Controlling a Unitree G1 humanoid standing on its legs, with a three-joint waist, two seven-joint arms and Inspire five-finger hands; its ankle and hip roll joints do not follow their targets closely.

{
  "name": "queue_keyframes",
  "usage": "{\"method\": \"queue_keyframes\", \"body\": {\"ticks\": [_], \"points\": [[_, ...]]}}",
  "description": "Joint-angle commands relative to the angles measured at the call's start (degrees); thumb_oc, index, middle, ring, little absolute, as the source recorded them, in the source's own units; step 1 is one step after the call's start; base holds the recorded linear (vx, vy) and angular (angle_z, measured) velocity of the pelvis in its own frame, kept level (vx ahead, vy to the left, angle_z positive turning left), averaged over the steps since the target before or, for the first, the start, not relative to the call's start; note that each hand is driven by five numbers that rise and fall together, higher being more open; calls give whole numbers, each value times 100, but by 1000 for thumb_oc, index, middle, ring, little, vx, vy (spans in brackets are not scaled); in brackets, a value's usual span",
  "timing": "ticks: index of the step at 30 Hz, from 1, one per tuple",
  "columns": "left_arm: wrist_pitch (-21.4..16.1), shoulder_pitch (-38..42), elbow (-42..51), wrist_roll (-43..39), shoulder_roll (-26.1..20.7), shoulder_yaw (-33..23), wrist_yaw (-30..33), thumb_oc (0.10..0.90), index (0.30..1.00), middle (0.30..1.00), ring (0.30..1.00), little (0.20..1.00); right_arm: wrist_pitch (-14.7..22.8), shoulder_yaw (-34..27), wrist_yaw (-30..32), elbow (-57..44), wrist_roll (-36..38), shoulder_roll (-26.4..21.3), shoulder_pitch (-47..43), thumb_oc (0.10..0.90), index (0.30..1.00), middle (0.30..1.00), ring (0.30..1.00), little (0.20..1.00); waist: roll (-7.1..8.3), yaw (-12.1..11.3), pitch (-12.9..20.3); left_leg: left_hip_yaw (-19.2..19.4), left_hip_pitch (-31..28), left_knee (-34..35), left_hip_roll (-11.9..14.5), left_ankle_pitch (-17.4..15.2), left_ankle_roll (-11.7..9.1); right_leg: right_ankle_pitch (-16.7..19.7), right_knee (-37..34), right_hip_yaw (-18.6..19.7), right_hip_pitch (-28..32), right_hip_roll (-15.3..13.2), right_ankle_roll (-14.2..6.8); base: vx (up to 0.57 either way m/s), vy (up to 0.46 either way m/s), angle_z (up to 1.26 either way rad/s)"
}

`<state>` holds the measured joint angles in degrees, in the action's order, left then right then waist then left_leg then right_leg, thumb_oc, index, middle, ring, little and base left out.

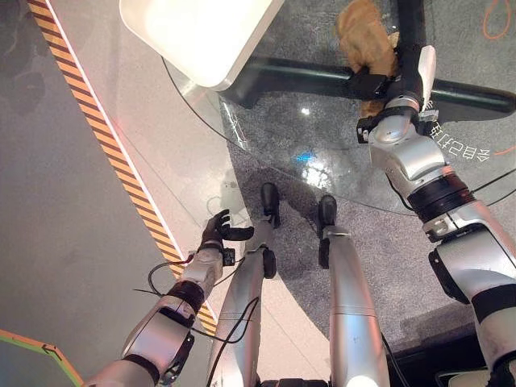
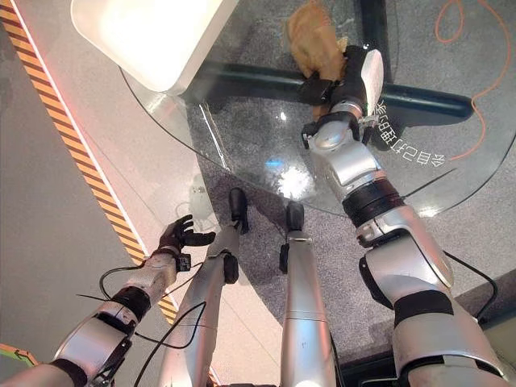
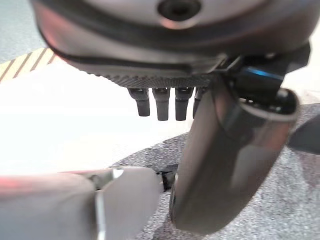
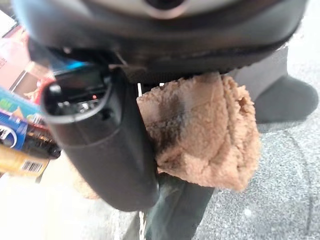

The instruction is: Wipe the table with a cloth and put it in the basket.

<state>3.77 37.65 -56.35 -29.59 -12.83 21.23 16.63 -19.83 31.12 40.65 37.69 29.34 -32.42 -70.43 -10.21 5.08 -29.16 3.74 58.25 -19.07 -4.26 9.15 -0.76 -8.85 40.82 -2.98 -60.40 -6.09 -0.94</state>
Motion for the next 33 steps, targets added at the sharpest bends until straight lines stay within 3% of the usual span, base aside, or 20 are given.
{"method": "queue_keyframes", "body": {"ticks": [1, 5, 10, 16, 25, 33], "points": [[137, -14, -435, 92, -283, -72, 8, 800, 900, 900, 900, 900, -111, -288, 351, 743, 476, -469, 269, 100, 300, 300, 300, 200, -6, -30, -63, 1, 187, -872, -1, -999, 67, 731, -752, 448, -383, 132, -465, 0, 0, 0], [119, 107, -541, 45, -315, -64, 16, 800, 900, 900, 900, 900, 107, -433, 614, 1059, 812, -555, 306, 100, 300, 300, 300, 200, 26, -9, -63, 8, 199, -871, 4, -1026, 72, 718, -722, 432, -410, 126, -476, 3, -8, 0], [77, 218, -695, -51, -339, -58, -1, 800, 900, 900, 900, 900, 502, -871, 1642, 1493, 1614, -718, 460, 100, 300, 300, 300, 200, 48, 43, -63, 28, 169, -812, 14, -1062, 70, 706, -761, 433, -387, 133, -508, 0, 0, 0], [21, 224, -757, -193, -328, 13, 35, 800, 900, 900, 900, 900, 826, -1316, 2202, 1687, 1758, -963, 603, 100, 300, 300, 300, 200, 37, 105, -63, 66, 151, -736, 10, -1086, 88, 699, -830, 452, -382, 161, -541, 10, 10, -3], [-93, 279, -927, -337, -356, -6, -50, 800, 900, 900, 900, 900, 1102, -1414, 2235, 1694, 1746, -1063, 652, 100, 300, 300, 300, 200, 8, 167, -63, 128, 71, -631, 23, -1080, 80, 678, -958, 456, -308, 156, -542, 3, 10, -5], [-86, 260, -915, -384, -345, -27, -138, 800, 900, 900, 900, 900, 981, -1213, 1641, 1467, 1189, -1042, 575, 100, 300, 300, 300, 200, -61, 169, -63, 142, 37, -574, 9, -1043, 70, 692, -1066, 463, -272, 129, -530, 0, 9, 0]]}}
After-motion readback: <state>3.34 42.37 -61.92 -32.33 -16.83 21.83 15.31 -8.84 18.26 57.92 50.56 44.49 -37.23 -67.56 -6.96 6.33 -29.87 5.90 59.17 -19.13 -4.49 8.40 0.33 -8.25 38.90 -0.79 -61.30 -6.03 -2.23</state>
